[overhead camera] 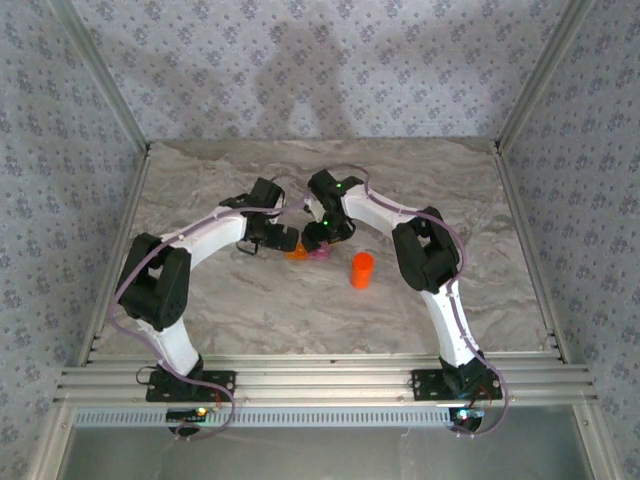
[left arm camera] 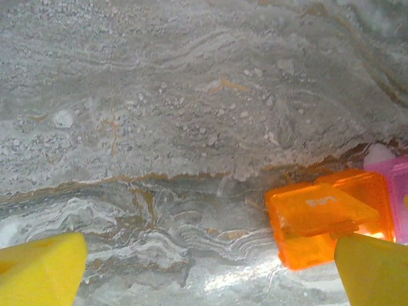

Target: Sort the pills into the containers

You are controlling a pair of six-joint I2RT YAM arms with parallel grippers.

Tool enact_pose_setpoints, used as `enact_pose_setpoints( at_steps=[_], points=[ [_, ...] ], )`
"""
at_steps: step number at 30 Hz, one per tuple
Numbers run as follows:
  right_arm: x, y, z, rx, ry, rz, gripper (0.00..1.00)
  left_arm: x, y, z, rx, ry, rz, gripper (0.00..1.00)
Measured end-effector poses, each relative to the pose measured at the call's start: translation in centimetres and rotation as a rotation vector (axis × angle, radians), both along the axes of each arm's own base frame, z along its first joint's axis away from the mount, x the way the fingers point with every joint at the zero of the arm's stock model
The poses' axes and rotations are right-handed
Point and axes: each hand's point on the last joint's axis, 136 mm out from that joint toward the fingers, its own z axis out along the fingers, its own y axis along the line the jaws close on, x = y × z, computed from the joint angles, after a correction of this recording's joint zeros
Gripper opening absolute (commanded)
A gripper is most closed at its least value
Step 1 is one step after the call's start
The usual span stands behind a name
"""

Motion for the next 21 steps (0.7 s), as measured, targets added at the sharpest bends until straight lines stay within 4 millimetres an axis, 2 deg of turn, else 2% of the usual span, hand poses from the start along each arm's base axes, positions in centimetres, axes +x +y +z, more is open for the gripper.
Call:
enact_pose_setpoints(
  at_steps=[13, 21],
  points=[
    [0.0, 0.1, 0.0, 0.004, 0.0, 0.004, 0.68, 1.8, 1.0, -1.4, -0.011, 0.031, 0.079, 0.99],
    [-0.1, 0.1, 0.0, 0.009, 0.003, 0.007, 0.68, 2.1, 1.1, -2.3, -0.03, 0.061, 0.116, 0.99]
  ],
)
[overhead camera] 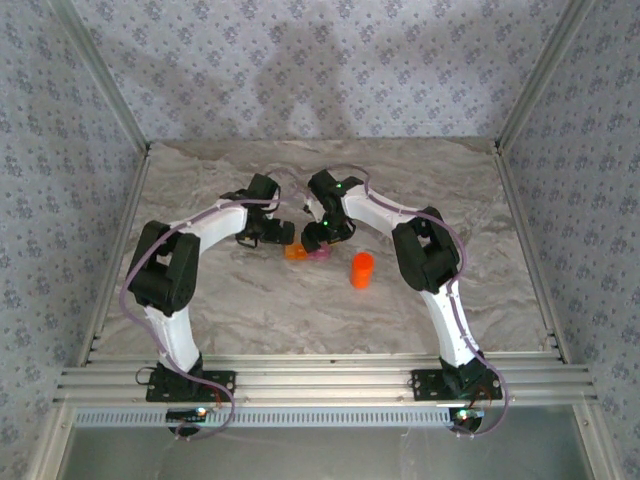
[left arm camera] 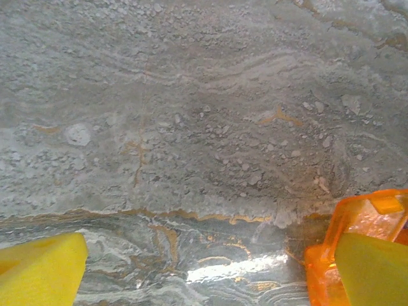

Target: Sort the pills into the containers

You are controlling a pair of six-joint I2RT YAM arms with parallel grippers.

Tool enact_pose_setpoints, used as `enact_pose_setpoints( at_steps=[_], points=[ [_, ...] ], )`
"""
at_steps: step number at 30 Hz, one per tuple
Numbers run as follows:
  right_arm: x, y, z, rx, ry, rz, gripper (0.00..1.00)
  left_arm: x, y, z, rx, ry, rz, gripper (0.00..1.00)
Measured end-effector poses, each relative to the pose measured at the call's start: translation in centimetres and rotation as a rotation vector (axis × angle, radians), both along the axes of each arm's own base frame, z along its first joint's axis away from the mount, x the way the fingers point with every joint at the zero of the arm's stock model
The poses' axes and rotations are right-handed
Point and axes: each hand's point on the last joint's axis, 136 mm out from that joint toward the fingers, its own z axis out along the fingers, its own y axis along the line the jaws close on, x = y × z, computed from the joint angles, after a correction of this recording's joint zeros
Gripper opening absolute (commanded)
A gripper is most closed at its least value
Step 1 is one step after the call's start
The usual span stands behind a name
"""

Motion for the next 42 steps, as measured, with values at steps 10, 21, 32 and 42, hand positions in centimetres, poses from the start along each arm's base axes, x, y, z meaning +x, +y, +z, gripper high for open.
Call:
enact_pose_setpoints(
  at_steps=[10, 21, 32, 42],
  points=[
    [0.0, 0.0, 0.0, 0.004, 0.001, 0.0, 0.68, 0.0, -0.3, 0.0, -0.022, 0.008, 0.011, 0.99],
    [0.1, -0.2, 0.0, 0.026, 0.02, -0.009, 0.68, -0.1, -0.6, 0.3, -0.052, 0.012, 0.033, 0.99],
    [0.3, -0.6, 0.1, 0.044, 0.037, -0.033, 0.69, 0.6, -1.3, 2.9, -0.105, -0.034, 0.049, 0.99],
    [1.1, -1.9, 0.3, 0.045, 0.059, -0.093, 0.7, 2.3, -0.9, 6.8, -0.161, -0.118, 0.101, 0.99]
  ],
)
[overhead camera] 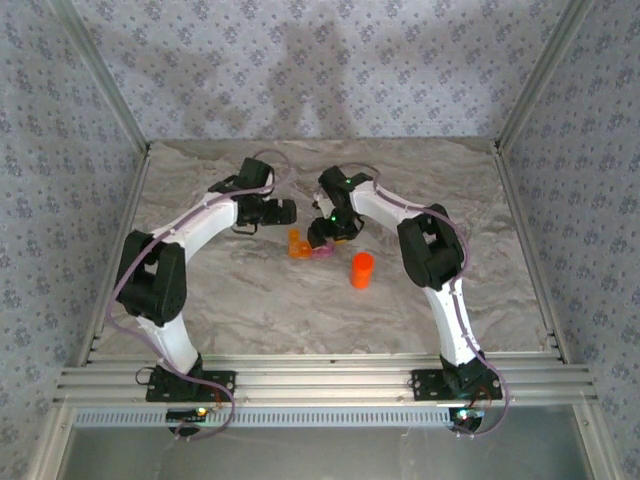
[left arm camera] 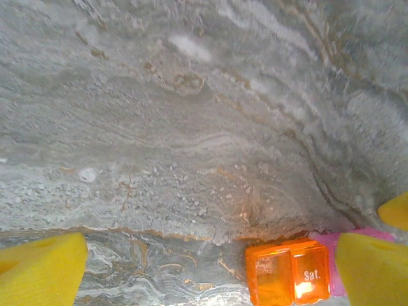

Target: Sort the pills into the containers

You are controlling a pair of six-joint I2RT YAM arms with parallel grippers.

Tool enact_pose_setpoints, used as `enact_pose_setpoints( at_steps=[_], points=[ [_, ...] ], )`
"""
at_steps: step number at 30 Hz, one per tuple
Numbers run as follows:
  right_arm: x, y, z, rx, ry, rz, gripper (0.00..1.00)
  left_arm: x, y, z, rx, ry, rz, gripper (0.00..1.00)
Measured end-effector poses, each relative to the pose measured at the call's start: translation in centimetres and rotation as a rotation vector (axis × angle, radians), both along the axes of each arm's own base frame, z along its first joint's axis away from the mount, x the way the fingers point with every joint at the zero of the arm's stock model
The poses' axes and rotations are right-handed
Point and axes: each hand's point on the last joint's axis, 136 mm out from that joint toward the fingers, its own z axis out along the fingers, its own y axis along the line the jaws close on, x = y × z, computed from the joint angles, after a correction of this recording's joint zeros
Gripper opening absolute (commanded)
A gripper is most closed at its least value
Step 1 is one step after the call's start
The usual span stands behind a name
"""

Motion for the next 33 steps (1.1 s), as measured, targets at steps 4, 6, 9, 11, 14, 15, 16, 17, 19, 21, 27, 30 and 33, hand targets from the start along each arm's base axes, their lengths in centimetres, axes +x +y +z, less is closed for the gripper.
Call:
enact_pose_setpoints(
  at_steps=[4, 6, 9, 11, 14, 15, 16, 17, 19, 21, 27, 30, 33],
  points=[
    [0.9, -0.6, 0.5, 0.009, -0.002, -0.038, 0.7, 0.7, 0.9, 1.1, -0.011, -0.028, 0.036, 0.99],
    [1.5, -0.8, 0.9, 0.017, -0.009, -0.055, 0.7, 1.1, 1.5, 1.6, -0.017, -0.041, 0.063, 0.99],
    [1.9, -1.2, 1.5, 0.025, -0.013, -0.08, 0.7, 1.8, 2.4, 2.6, -0.038, -0.074, 0.102, 0.99],
    [2.2, -1.5, 2.0, 0.03, -0.021, -0.093, 0.7, 2.0, 3.1, 3.5, -0.056, -0.106, 0.125, 0.99],
    [2.6, -1.9, 3.0, 0.036, -0.04, -0.121, 0.7, 1.7, 4.1, 4.5, -0.085, -0.151, 0.152, 0.99],
    [2.6, -2.2, 3.4, 0.036, -0.046, -0.133, 0.7, 1.5, 4.4, 4.7, -0.098, -0.157, 0.16, 0.99],
    [2.6, -2.4, 3.7, 0.039, -0.048, -0.143, 0.7, 1.3, 4.6, 4.7, -0.109, -0.158, 0.163, 0.99],
    [2.5, -2.7, 4.1, 0.039, -0.051, -0.158, 0.7, 1.1, 4.7, 4.8, -0.123, -0.156, 0.166, 0.99],
    [2.5, -3.5, 4.8, 0.033, -0.06, -0.183, 0.7, 1.0, 4.7, 4.7, -0.146, -0.151, 0.165, 0.99],
    [2.6, -4.3, 5.6, 0.023, -0.076, -0.209, 0.7, 0.9, 4.3, 4.3, -0.173, -0.142, 0.151, 0.99],
    [2.2, -6.3, 7.4, -0.012, -0.114, -0.28, 0.71, -0.9, 2.8, 2.2, -0.238, -0.066, 0.078, 0.99],
    [1.7, -7.2, 7.9, -0.034, -0.129, -0.306, 0.71, -1.5, 1.9, 1.7, -0.281, -0.055, 0.033, 0.99],
    [1.2, -8.1, 8.2, -0.057, -0.141, -0.335, 0.71, -2.1, 1.1, 1.0, -0.316, -0.038, -0.001, 0.99]
  ],
)
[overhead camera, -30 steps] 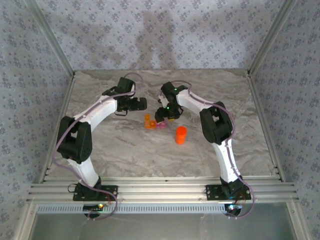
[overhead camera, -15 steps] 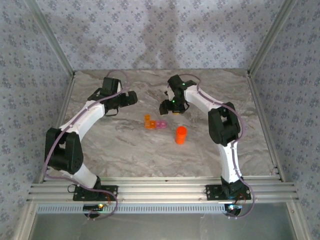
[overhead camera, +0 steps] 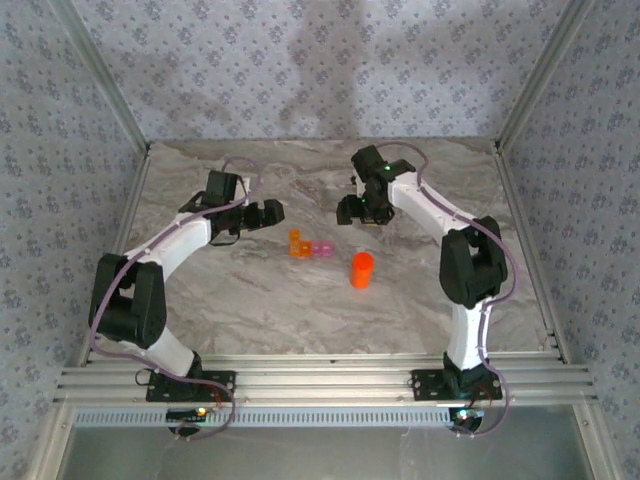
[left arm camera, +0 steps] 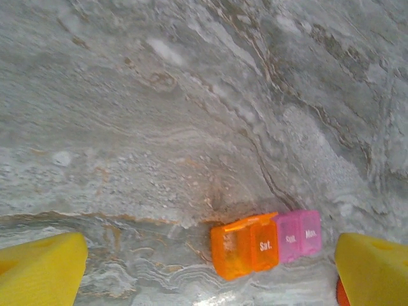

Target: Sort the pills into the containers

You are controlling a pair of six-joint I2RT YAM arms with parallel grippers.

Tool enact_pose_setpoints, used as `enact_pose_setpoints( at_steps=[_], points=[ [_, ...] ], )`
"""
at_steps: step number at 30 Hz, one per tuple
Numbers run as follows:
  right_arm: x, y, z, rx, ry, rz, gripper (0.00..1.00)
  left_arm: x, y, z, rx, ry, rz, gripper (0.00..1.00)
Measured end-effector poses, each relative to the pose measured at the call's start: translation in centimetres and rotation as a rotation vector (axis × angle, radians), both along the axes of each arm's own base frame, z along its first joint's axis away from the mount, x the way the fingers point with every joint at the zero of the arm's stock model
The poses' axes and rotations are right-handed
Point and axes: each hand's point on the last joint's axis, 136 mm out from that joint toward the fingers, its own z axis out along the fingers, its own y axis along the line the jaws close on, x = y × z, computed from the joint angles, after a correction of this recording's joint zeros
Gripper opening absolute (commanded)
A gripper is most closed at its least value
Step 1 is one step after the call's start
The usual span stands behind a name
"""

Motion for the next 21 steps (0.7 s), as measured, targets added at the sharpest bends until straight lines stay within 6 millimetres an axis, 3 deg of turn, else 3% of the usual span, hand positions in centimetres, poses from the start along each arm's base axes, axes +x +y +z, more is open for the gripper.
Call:
enact_pose_setpoints(
  at_steps=[16, 21],
  points=[
    [-2.6, -2.7, 1.6, -0.041, -0.013, -0.077, 0.71, -3.1, -5.9, -5.2, -0.007, 0.108, -0.185, 0.99],
    [-3.5, -3.9, 2.2, -0.034, -0.013, -0.095, 0.71, -3.8, -7.3, -5.5, 0.001, 0.111, -0.207, 0.99]
  ],
)
